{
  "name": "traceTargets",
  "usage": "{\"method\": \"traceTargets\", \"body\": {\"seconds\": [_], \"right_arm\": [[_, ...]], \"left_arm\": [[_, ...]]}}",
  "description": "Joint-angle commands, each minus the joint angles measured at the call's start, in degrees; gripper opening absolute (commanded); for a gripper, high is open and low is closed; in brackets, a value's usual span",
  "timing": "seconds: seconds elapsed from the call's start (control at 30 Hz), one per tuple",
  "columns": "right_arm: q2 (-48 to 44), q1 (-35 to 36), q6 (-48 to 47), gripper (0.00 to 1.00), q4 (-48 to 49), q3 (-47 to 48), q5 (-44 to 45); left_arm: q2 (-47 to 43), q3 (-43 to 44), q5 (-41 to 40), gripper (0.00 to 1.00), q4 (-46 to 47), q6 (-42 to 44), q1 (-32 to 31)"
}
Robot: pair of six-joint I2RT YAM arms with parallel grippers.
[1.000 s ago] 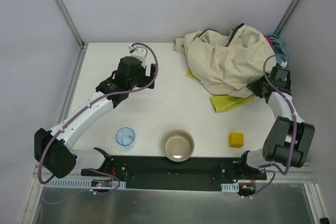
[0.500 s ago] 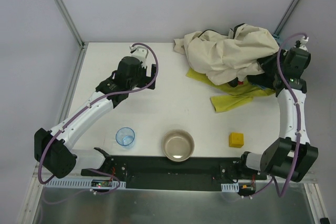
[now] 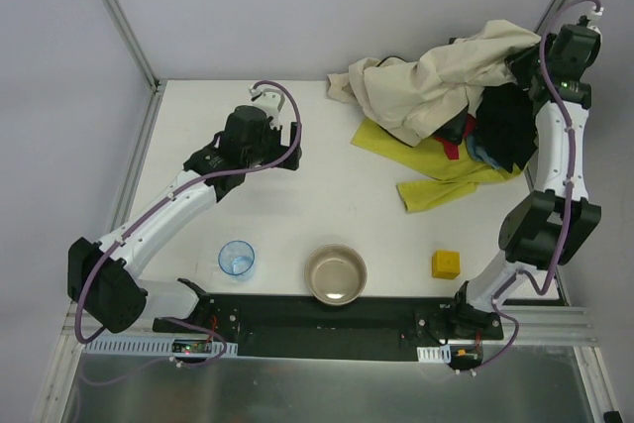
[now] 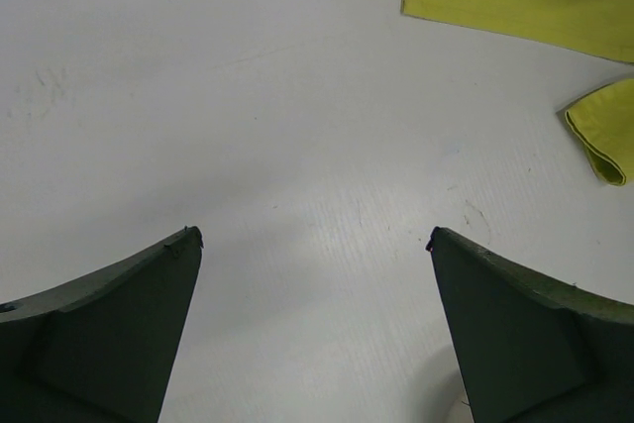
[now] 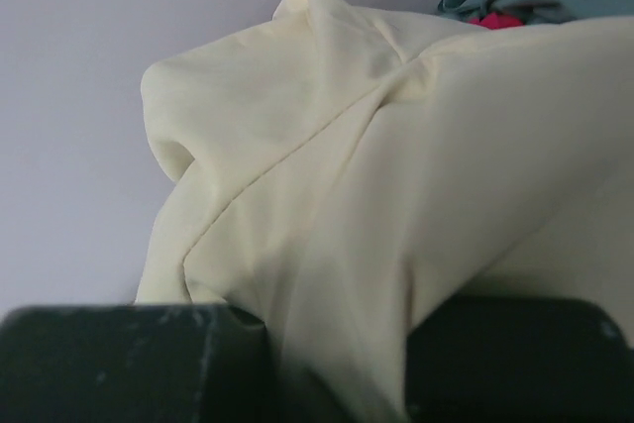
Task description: Pick out a specific cloth from the pile
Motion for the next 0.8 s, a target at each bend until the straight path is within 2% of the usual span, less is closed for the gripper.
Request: {"method": "traceTargets", "body": {"seconds": [0.0,0.23,0.4,0.53,0.6,0.77], "right_arm": [[5.55,0.24,1.08,0.01,6.18,11.94,9.29],[23.30,0.41,6.35,0.01,-3.91,23.72,9.73],[33.07,0.50,7.06,0.01,-11.83,26.01,10.52],[38.87,0.50,5.66,0.02,-17.54,27.94,7.81],[40.55,0.59,4.96,0.04,-19.13,28.38,5.71],[38.55,0.77,2.41,0.19,-20.28,26.72,4.02]], "left_arm": [[1.28,2.66,3.44,0.99,0.33,-1.98,-0.25],[1.89,1.35,10.12,0.99,3.14,-6.37,-0.34],[1.02,-0.50,12.41,0.99,5.51,-8.13,-0.69],[0.05,-1.55,12.85,0.99,5.87,-8.40,-0.86],[-0.65,-1.91,12.85,0.99,6.04,-8.49,-0.86],[-2.58,-2.78,13.03,0.99,6.22,-8.66,-0.86]]}}
